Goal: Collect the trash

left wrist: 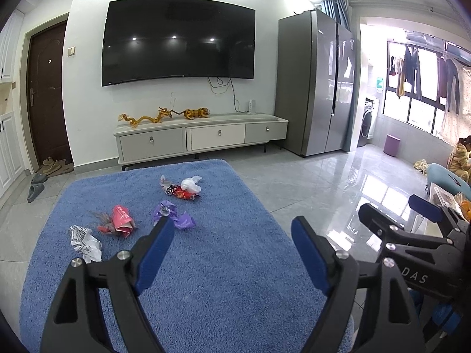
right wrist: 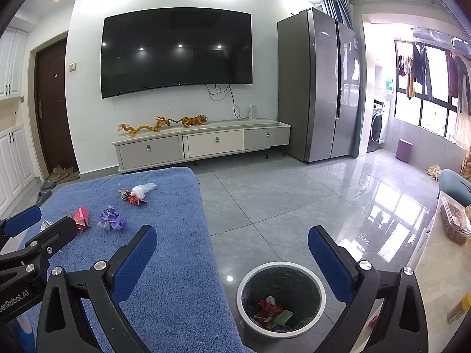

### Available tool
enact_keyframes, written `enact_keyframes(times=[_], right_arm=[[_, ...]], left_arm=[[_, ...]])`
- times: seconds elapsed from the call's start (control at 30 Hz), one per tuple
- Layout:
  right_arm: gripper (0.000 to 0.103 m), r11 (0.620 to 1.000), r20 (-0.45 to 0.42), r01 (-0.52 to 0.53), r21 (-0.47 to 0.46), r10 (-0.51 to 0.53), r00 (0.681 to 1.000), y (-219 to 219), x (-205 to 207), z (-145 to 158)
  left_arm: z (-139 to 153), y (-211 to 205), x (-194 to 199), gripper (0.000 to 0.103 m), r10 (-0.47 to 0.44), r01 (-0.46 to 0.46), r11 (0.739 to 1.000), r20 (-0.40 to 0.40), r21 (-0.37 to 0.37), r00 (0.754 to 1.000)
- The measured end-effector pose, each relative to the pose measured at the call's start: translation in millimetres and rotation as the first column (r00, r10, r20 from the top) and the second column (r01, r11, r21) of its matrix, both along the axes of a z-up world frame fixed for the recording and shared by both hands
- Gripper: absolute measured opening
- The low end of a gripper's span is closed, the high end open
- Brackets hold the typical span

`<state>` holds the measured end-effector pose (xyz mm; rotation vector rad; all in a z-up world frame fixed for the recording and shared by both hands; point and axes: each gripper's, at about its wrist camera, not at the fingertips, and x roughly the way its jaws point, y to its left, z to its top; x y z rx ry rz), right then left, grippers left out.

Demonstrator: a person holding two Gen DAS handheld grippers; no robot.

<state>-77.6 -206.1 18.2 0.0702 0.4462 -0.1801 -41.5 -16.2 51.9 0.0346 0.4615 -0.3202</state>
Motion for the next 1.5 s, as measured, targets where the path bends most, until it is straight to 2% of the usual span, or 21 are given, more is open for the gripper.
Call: enact_keyframes(times=[0.7,1.23,1.5], right_arm=[[0.103,0.998,-0.041,0.035,-0.044,-0.037,0.998,-3.1,-0.7,-7.1],[0.103,0.994,-0.035,0.09,-0.062,-0.092,0.995,-14.6,1.4,-10.6],[0.103,0.991,-0.085,0.098,-0.087,-0.105,0.991,-13.8,14.2,-26.4]], left_arm=[[-9.6,-4.1,3.8,0.081,0.022,-0.022,1.0,-0.032,0.011,0.999],[-12.9,-2.3,4.7,0.081,0.076,-0.077,0.997,0.009,0.028,0.997],[-30.4,-4.0,19.6,0.081,0.05,-0.047,0.998,-0.061,0.043,0.997]])
